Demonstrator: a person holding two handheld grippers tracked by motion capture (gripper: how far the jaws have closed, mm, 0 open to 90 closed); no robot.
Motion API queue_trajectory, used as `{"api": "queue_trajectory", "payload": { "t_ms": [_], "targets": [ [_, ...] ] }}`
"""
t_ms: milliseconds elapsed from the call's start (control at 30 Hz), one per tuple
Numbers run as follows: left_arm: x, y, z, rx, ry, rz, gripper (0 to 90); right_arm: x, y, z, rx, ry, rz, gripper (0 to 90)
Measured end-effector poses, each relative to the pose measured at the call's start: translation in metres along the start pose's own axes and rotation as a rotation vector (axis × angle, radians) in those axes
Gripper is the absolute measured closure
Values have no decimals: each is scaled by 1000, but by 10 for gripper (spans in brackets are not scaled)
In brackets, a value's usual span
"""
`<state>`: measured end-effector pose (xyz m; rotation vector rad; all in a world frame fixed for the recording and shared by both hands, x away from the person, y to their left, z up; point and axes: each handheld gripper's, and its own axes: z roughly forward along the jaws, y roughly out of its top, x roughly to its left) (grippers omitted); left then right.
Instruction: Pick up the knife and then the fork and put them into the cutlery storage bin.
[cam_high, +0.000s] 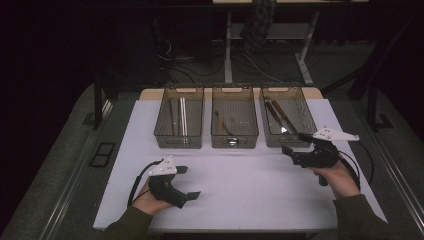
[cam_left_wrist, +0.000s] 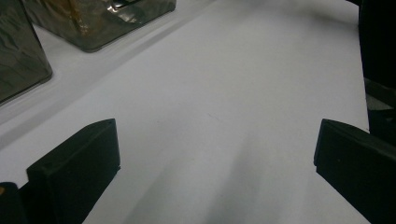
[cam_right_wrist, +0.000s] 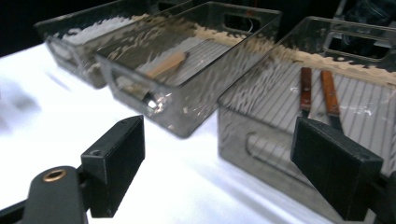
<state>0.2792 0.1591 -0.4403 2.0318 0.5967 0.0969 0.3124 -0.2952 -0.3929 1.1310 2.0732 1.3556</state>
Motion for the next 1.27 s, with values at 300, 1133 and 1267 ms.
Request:
{"api": "queue_trajectory", "payload": {
  "t_ms": [300, 1133, 1267],
  "targets": [
    [-1, 0, -1, -4, -5, 4, 0, 16, -24, -7, 21, 53, -12, 174],
    [-3, 1, -3, -12, -15, 9, 0, 27, -66, -17, 86, 100, -51, 173],
    [-3, 2, -3, -10, -15, 11, 0, 26, -65, -18, 79, 100, -43, 174]
  ]
}}
